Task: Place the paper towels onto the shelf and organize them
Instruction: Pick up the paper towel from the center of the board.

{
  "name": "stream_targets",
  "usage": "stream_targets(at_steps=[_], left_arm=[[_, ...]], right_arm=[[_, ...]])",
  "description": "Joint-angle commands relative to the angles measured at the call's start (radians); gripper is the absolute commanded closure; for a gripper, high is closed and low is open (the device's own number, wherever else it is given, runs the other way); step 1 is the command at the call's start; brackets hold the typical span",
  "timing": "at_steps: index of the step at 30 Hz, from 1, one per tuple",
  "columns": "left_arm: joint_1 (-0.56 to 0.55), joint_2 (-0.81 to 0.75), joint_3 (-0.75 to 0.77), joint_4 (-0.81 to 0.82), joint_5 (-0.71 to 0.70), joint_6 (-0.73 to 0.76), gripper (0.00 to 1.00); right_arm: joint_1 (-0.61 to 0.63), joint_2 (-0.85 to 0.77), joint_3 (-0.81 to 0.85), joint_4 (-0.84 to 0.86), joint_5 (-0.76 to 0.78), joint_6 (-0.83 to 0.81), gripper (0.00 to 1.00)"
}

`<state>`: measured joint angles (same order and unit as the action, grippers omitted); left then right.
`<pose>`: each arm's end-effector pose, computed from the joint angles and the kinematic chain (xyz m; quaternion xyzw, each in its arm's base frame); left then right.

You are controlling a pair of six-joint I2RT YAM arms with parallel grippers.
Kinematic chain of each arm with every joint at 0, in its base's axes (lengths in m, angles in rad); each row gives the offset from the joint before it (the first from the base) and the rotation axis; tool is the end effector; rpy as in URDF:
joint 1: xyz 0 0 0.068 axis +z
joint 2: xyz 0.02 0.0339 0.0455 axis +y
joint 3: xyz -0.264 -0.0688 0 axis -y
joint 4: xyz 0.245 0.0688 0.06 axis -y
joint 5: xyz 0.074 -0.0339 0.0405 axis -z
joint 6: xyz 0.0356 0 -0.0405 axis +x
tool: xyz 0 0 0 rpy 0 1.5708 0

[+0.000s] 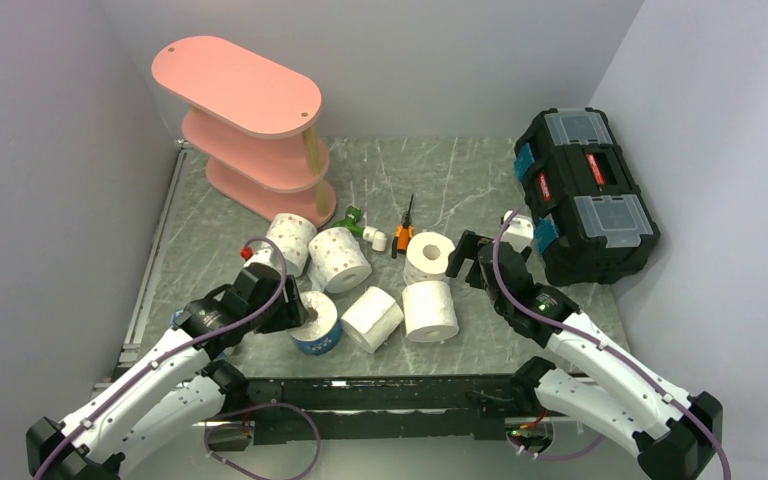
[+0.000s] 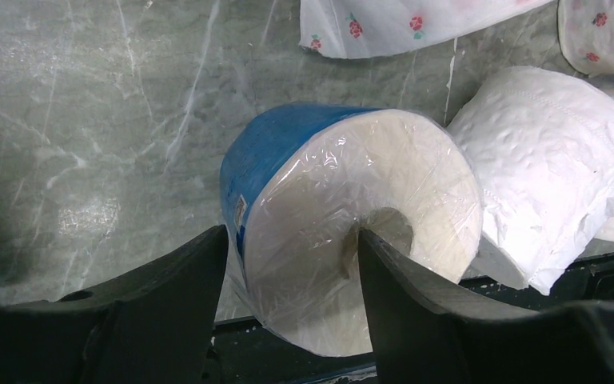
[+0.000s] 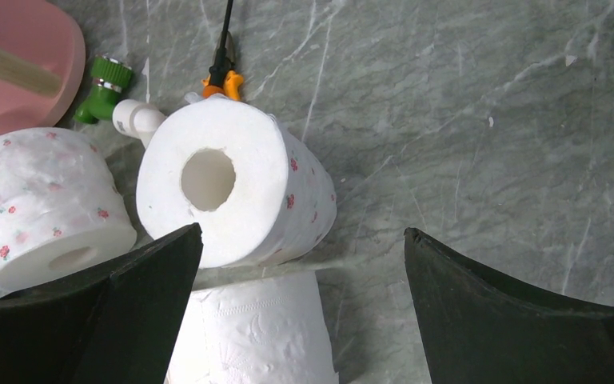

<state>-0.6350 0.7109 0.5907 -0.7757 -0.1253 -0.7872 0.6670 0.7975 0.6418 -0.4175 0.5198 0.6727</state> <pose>0.1143 -0.0787 0.2306 -0.0923 0.9375 -0.1709 0.2889 0.1485 0.0944 0.2668 0.1254 0.8483 0.1101 0.5025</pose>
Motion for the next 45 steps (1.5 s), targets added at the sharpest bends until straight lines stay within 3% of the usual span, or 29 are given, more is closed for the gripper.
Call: stream_targets(at_steps=[1,8,16,23,34,41,45], left_arm=[[-0.010,0.001,-0.012,0.034,0.009,0.001,0.32],[-0.015,0.009,-0.017,0.045,0.011,0.006,0.41],[-0.016,-0.004,0.014,0.022,0.004,0.016,0.57],[-0.016,-0.019,0.122,-0.056,-0.015,0.041,0.61],[-0.017,0.005,0.441,-0.182,-0.174,0.141,0.61],[-0.004,0.192,0.804,-0.193,-0.298,0.257,0.60],[0.059,0.312,0.980,-0.166,-0.257,0.297,0.60]], right_arm=[[-0.005,-0.007,0.007,0.031,0.014,-0.007,0.01],[-0.006,-0.009,0.009,0.026,0.017,-0.007,0.01],[-0.006,-0.010,0.015,0.022,0.016,-0.004,0.01],[-0.007,-0.011,0.023,0.023,-0.001,-0.008,0.01],[-0.006,-0.006,0.013,0.052,-0.024,-0.018,0.01],[-0.006,0.003,0.006,0.064,-0.066,-0.005,0.01],[-0.005,-0.011,0.010,0.064,-0.080,0.002,0.01]])
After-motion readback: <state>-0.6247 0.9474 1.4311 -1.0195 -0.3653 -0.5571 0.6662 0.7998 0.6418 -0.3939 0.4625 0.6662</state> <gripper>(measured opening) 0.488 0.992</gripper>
